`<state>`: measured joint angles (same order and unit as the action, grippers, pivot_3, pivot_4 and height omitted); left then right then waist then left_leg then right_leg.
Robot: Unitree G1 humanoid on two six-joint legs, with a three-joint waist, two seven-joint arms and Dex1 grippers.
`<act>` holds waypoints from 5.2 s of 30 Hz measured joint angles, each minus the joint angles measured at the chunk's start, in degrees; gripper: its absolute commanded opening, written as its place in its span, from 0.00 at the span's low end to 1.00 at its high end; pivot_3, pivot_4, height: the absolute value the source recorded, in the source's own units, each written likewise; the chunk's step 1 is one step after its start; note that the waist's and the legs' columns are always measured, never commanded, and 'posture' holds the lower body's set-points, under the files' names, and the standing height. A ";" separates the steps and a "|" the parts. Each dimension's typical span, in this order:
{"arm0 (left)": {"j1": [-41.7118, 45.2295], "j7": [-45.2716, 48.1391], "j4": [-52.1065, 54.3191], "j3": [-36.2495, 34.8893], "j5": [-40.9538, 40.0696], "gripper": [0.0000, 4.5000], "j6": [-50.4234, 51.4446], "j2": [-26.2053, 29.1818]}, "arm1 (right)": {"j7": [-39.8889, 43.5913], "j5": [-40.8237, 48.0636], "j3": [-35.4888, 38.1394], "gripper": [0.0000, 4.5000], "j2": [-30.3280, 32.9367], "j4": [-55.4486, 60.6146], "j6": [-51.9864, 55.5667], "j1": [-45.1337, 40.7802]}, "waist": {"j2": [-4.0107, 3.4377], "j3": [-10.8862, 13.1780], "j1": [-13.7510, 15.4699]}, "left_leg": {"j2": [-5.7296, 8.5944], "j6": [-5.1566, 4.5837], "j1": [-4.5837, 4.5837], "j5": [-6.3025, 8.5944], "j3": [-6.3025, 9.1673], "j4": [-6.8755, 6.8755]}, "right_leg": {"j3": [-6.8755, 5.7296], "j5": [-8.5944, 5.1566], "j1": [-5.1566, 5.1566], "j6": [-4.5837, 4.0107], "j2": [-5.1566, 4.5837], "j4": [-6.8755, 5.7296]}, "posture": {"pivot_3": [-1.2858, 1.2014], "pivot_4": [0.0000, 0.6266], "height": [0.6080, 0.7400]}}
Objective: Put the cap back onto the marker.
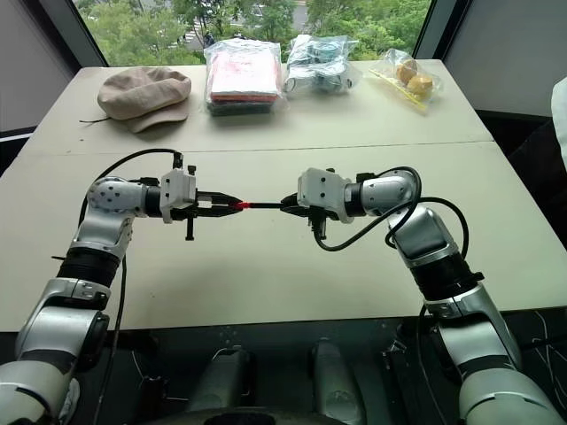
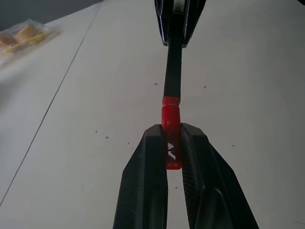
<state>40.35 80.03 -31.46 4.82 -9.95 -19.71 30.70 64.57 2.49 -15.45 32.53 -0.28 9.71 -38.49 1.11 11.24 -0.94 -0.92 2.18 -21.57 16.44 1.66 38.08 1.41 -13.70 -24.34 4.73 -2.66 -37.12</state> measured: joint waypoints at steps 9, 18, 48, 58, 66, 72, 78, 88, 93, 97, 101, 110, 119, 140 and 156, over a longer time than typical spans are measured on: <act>1.03 1.02 -1.77 0.16 0.99 0.00 -3.81 0.29 | 0.16 -1.66 -0.77 0.01 -1.14 0.02 -0.53 -0.30 | 0.00 0.00 -0.01 | 0.00 0.00 0.00 0.00 0.00 0.00 | 0.00 0.00 0.00 0.00 0.00 0.00 | 0.52 0.24 1.00; 1.44 1.00 -1.60 0.08 1.51 0.00 -1.85 0.18 | 0.33 -2.93 -0.83 0.01 -1.64 0.00 -0.52 -0.62 | 0.00 0.00 0.00 | 0.00 0.00 0.00 0.00 0.00 0.00 | 0.00 0.00 0.00 0.00 0.00 0.00 | 0.52 0.24 1.00; 1.54 0.89 -0.11 -1.24 2.32 0.00 5.67 -1.41 | -0.12 -9.08 -0.76 0.01 -1.78 -1.21 -7.75 -1.05 | 0.00 0.00 -0.06 | 0.00 0.00 0.00 0.00 0.01 0.00 | -0.01 0.00 -0.01 0.00 0.01 -0.01 | 0.52 0.24 1.00; 1.55 -0.70 -1.22 -1.49 4.68 0.00 -2.76 -1.41 | -0.02 -9.02 0.02 0.01 -2.66 -1.25 -6.61 -1.05 | 0.00 0.00 -0.01 | 0.00 0.00 0.00 0.00 0.01 0.00 | -0.01 0.00 0.00 0.00 0.01 -0.01 | 0.52 0.24 1.00; 1.65 -1.54 -2.93 -1.47 5.65 0.00 -6.06 -1.48 | 0.21 -8.96 0.15 0.01 -3.77 -1.24 -3.80 -0.99 | 0.00 0.00 0.01 | 0.00 0.00 0.00 0.00 0.01 0.00 | -0.01 0.00 -0.01 0.00 0.01 0.00 | 0.52 0.24 1.00; 1.65 -1.42 -3.31 -1.69 5.60 0.00 -6.35 -1.49 | 0.25 -8.97 0.27 0.01 -4.37 -1.24 -2.99 -1.00 | 0.00 0.00 -0.05 | 0.00 0.00 0.00 0.00 0.01 0.00 | -0.01 0.00 -0.01 0.00 0.01 -0.01 | 0.52 0.24 1.00; 1.84 -0.79 -3.37 -3.53 4.58 0.00 -6.11 -1.94 | 0.18 -8.97 1.44 0.01 -5.18 -1.24 -3.47 -1.19 | 0.00 0.00 -0.01 | 0.00 0.00 0.00 0.00 0.01 0.00 | -0.01 0.00 -0.01 0.00 0.00 -0.01 | 0.52 0.24 1.00; 2.66 1.02 -2.52 -5.62 1.96 0.00 -5.44 -2.63 | 1.54 -8.27 4.39 0.01 -5.65 -1.23 -6.34 -1.34 | 0.00 0.00 -0.06 | 0.00 0.00 0.00 0.00 0.01 0.00 | -0.01 0.00 -0.01 0.00 0.01 -0.01 | 0.52 0.24 1.00; 2.64 3.74 -0.44 -5.61 1.66 0.00 -5.40 -2.85 | 3.78 -7.82 4.96 0.01 -5.43 -1.17 -7.82 -1.33 | 0.00 0.00 -0.03 | 0.00 0.00 0.00 0.00 0.01 0.00 | -0.01 0.00 -0.01 0.00 0.01 -0.01 | 0.52 0.24 1.00; 2.63 5.76 0.04 -5.73 1.66 0.00 -5.40 -2.80 | 5.34 -7.79 5.02 0.01 -5.36 -1.17 -8.20 -1.32 | 0.00 0.00 -0.07 | 0.00 0.00 0.00 0.00 0.01 0.00 | -0.01 0.00 -0.01 0.00 0.01 -0.01 | 0.52 0.24 1.00; 2.63 6.34 0.03 -5.79 1.66 0.00 -5.48 -2.80 | 5.75 -7.80 5.02 0.01 -5.37 -1.17 -8.20 -1.31 | 0.00 0.00 -0.03 | 0.00 0.00 0.00 0.00 0.01 0.00 | -0.01 0.00 -0.01 0.00 0.01 -0.01 | 0.52 0.24 1.00; 2.63 5.77 0.02 -5.80 2.15 0.00 -5.59 -2.73 | 5.29 -8.22 5.00 0.01 -5.38 -1.33 -8.67 -1.32 | 0.00 0.00 -0.04 | 0.00 0.00 0.00 0.00 0.01 0.00 | -0.01 0.00 -0.01 0.00 0.01 -0.01 | 0.52 0.24 1.00; 0.25 3.18 6.01 -1.75 1.64 0.74 -3.22 -4.44 | 4.11 -9.08 -0.24 0.00 -5.67 -5.03 -14.21 -1.59 | 0.00 0.00 -0.14 | 0.00 0.00 -0.01 0.00 -0.01 0.02 | 0.01 0.00 -0.01 0.00 0.00 -0.01 | 0.52 0.24 1.00; -7.58 -14.67 19.35 1.28 0.63 0.96 13.11 -4.80 | -11.68 -0.65 18.99 0.00 7.88 12.26 21.19 17.12 | 0.00 0.00 0.25 | 0.00 0.00 -0.02 0.00 0.04 0.02 | 0.01 0.00 0.00 -0.01 0.01 -0.01 | 0.52 0.24 1.00; 2.54 -13.48 11.56 3.43 -2.99 0.96 24.48 -11.58 | -39.14 1.59 30.16 0.00 -0.03 18.44 54.36 17.85 | 0.02 -0.01 0.01 | 0.01 -0.01 -0.05 0.00 0.03 0.03 | 0.02 -0.01 -0.01 0.00 0.01 0.02 | 0.52 0.24 1.00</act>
<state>42.89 66.55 -19.91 8.25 -12.95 4.77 19.12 25.43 4.08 14.71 32.51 18.16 64.08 -20.63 1.13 11.22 -0.93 -0.91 2.17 -21.62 16.44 1.69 38.10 1.43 -13.71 -24.35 4.73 -2.65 -37.10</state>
